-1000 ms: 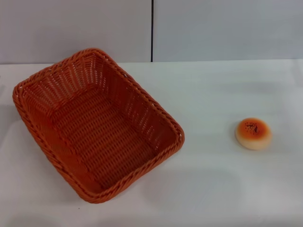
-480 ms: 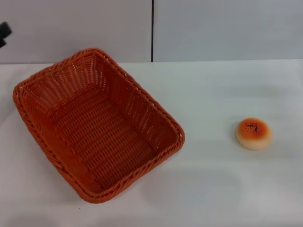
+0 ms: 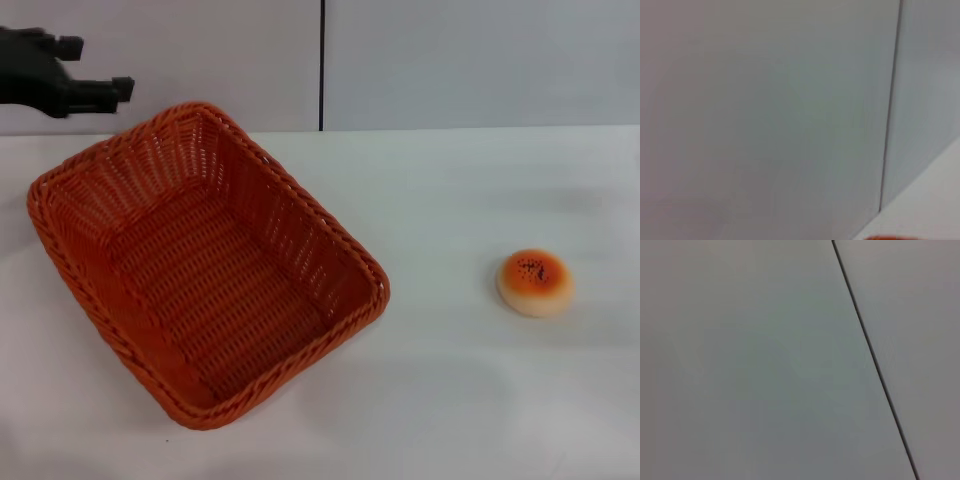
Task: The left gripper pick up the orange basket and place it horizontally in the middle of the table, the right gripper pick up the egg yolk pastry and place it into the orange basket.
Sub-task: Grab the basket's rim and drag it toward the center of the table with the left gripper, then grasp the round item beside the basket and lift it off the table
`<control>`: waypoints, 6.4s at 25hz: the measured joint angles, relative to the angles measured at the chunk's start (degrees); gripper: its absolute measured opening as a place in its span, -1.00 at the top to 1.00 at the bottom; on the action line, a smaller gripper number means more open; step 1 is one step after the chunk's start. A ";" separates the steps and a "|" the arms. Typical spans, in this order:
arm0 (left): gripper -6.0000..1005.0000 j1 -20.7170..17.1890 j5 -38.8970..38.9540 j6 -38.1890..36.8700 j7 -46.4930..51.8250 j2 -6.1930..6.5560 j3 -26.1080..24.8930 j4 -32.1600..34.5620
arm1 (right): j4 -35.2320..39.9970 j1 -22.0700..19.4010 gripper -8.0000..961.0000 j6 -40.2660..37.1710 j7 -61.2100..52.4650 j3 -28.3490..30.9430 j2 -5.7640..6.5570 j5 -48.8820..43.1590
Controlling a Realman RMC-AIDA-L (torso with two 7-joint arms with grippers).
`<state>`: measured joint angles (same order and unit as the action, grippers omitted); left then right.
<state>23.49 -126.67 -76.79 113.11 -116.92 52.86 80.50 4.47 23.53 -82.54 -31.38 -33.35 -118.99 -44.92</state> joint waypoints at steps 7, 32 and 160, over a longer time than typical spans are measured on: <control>-0.41 6.05 -14.34 -0.77 4.95 -1.15 2.52 0.58 | -0.11 -0.19 -0.41 0.00 0.00 0.23 -0.01 -0.10; -0.33 10.39 -30.78 -1.75 6.31 -1.63 8.48 -8.55 | -0.79 -0.14 -0.40 0.07 -0.17 -0.13 -0.10 -0.17; -0.61 -13.38 40.21 1.52 -21.12 -1.38 -12.19 -23.62 | 65.06 5.96 -0.40 -11.24 -100.40 -3.37 1.57 -96.71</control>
<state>10.11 -86.46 -75.27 91.98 -118.30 40.67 56.88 69.53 29.49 -93.78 -131.78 -36.72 -117.43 -141.63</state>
